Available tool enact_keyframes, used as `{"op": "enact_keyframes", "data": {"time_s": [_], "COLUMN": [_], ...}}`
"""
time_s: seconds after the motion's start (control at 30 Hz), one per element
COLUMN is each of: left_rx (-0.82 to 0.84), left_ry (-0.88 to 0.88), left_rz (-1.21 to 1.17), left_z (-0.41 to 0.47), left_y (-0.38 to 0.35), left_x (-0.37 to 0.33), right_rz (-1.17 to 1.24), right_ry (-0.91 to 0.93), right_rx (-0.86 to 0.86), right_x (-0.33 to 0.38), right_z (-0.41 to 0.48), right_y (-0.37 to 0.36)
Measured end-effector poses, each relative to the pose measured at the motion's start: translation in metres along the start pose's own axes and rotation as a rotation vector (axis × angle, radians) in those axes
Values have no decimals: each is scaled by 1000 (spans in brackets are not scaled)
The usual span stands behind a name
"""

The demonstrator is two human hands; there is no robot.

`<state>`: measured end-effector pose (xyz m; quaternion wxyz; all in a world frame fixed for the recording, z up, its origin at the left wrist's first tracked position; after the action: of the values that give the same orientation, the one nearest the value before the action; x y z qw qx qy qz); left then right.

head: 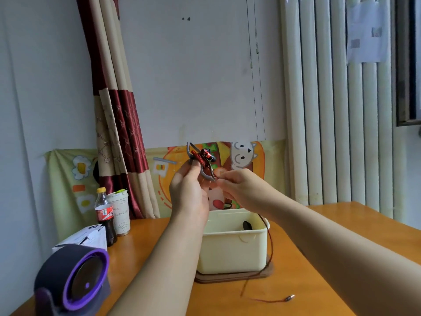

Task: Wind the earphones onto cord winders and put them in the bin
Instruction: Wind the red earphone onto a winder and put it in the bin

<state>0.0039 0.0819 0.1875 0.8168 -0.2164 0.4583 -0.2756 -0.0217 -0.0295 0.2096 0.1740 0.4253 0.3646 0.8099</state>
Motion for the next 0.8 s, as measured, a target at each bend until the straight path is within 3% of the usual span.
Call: {"op": "enact_keyframes", "data": {"time_s": [0.2, 0.6, 0.8], "left_rx": [-33, -50, -130], "left_ry": [127, 215, 379], "left_rz": [-54, 129, -29], "left_z": [-5, -3, -7], "left_y": [11, 45, 59], "left_x": [26, 62, 97], "right_rz": [-376, -426, -484], "right_ry": [-37, -49, -37], "right_rx": [12, 158, 256], "right_x": [-21, -37, -50], "right_z": [0, -9, -11], "right_y": [-21, -24, -44]}}
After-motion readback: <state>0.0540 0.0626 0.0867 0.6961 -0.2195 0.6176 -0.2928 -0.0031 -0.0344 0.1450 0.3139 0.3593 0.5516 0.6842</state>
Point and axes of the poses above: each hand's wrist, its own z-axis towards the middle knuckle, its own y-axis out of the back of the hand, x = y × z, the point moved 9 cm from there along z, towards the middle knuckle, and after that the axes turned 14 degrees about x, right-handed, at the moved point
